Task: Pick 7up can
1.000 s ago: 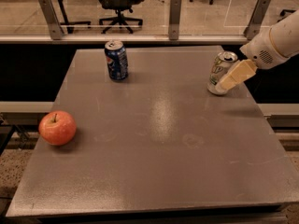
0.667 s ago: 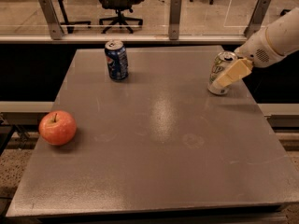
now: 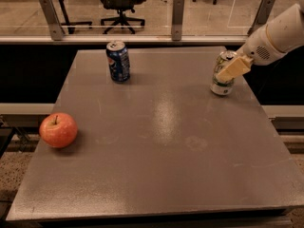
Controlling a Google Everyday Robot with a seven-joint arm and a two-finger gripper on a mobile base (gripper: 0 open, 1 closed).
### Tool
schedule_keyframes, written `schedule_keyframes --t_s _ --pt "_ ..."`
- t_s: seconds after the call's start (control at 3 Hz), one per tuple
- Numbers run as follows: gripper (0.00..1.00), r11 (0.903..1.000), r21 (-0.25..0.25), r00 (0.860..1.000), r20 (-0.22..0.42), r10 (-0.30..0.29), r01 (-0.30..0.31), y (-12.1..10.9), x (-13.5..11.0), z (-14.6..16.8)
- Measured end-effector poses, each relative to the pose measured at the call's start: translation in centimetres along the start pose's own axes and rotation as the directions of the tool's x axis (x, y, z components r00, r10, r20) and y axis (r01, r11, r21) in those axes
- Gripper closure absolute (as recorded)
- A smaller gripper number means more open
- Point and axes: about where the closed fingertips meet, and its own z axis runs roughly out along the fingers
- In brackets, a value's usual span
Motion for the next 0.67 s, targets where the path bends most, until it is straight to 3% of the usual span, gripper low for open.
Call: schedule_keyframes --t_s 0.33,0.67 --pt "0.86 0.9992 -0.038 1.000 0.026 -0.015 0.016 1.2 -2.1 -1.4" --pt "1.00 0.9958 -0.084 0.998 0.059 -0.033 0.038 2.6 -4.8 -3.5"
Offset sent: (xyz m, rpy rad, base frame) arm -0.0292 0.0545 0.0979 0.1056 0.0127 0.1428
